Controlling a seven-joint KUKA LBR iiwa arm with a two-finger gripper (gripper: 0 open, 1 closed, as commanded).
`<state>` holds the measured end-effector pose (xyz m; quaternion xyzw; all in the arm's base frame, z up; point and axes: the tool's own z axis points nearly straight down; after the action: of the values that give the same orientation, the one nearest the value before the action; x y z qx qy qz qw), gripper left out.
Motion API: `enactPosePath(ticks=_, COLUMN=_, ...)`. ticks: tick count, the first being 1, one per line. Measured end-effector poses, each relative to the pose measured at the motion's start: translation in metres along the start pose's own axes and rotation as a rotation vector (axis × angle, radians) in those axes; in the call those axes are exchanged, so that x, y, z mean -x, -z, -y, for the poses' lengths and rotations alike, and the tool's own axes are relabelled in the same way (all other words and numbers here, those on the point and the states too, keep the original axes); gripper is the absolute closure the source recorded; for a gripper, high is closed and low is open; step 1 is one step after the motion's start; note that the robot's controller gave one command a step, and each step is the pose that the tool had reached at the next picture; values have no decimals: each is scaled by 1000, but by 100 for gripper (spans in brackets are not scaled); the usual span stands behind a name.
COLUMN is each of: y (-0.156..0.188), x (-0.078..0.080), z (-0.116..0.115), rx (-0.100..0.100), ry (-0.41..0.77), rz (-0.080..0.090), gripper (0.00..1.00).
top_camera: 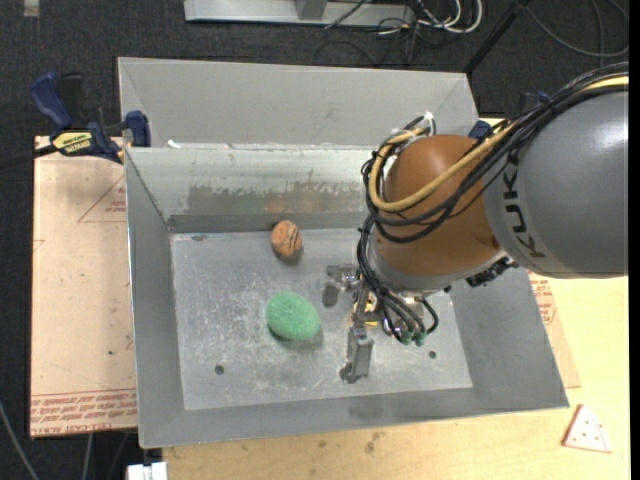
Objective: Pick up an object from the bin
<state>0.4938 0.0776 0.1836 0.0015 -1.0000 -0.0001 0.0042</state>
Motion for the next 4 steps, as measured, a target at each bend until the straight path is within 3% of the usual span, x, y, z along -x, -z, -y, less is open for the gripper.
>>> enactPosePath(ticks=1, y=4, x=2, z=0, rx=1, ry=-2, rz=8, gripper=0)
enactPosePath(ticks=2, y=-48, x=27, z=-29, rx=2, ry=-10, rz=16, gripper=0)
enactPosePath(ticks=3, y=-109, x=30, z=-44, rx=4, ry=124, rz=25, gripper=100)
enactPosePath(ticks=4, y=-109, x=30, z=-44, rx=4, ry=124, rz=25, gripper=100)
